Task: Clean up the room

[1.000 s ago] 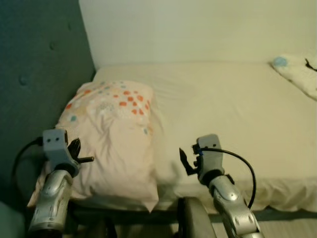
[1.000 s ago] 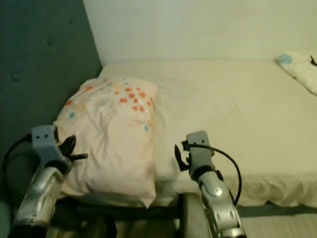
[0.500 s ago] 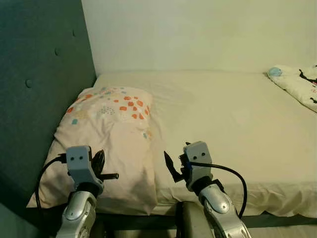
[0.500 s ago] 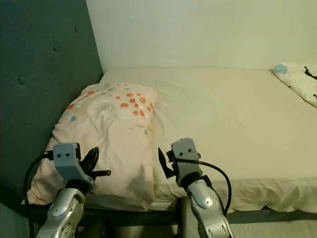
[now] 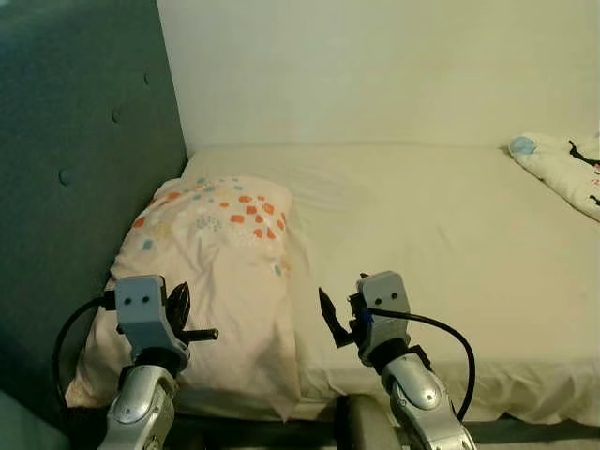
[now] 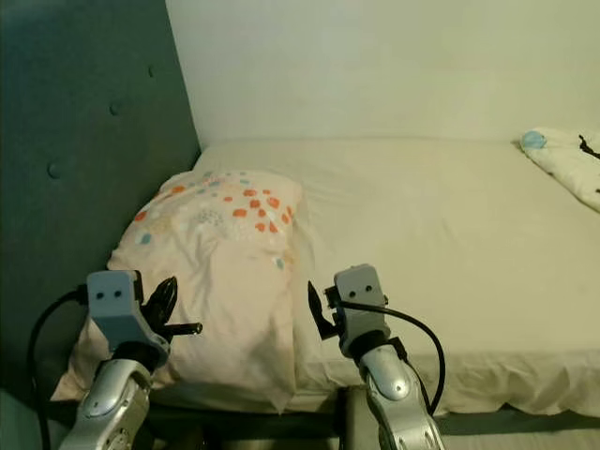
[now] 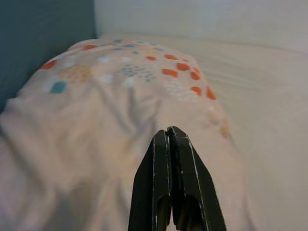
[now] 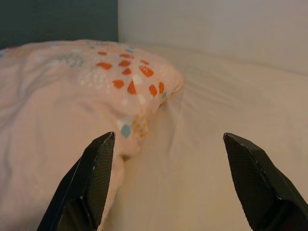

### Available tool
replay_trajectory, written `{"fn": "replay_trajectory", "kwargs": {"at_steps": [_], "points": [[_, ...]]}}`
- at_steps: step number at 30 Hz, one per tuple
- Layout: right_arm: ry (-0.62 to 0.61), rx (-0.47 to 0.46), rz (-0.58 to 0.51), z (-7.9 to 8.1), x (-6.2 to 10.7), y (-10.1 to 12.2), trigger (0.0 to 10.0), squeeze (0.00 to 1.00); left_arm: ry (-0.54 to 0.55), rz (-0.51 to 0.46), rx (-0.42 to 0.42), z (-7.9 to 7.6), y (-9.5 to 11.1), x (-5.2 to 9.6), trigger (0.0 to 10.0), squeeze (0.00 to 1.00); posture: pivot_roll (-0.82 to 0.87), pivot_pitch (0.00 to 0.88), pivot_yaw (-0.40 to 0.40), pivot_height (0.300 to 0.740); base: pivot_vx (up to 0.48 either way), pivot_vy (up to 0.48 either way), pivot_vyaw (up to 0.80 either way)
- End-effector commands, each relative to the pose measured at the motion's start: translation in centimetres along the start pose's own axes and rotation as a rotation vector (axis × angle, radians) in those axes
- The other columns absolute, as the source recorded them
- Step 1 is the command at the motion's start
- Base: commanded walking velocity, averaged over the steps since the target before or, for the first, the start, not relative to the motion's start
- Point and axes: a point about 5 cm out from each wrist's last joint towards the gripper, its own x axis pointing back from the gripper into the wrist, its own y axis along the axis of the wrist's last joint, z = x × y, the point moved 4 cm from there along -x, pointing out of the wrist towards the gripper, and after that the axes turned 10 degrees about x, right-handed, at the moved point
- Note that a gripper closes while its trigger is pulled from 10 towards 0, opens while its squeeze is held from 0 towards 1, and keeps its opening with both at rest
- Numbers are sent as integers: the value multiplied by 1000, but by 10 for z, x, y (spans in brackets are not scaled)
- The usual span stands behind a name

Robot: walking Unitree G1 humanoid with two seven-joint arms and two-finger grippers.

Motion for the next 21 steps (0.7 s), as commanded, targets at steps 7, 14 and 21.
{"fn": "replay_trajectory", "kwargs": {"at_steps": [7, 14, 21], "points": [[-9, -9, -14, 0, 0, 2, 10000, 0, -75, 15, -32, -15, 0, 4, 10000, 0, -40, 78, -23, 660, 0, 0, 0], [-4, -9, -6, 1, 1, -1, 10000, 0, -49, 11, -48, -11, 2, 2, 10000, 0, -45, 64, -23, 685, 0, 0, 0], [10, -12, 8, 4, -1, -4, 10000, 0, 2, 2, -24, 0, 6, 1, 10000, 0, -43, 56, -24, 710, 0, 0, 0]]}}
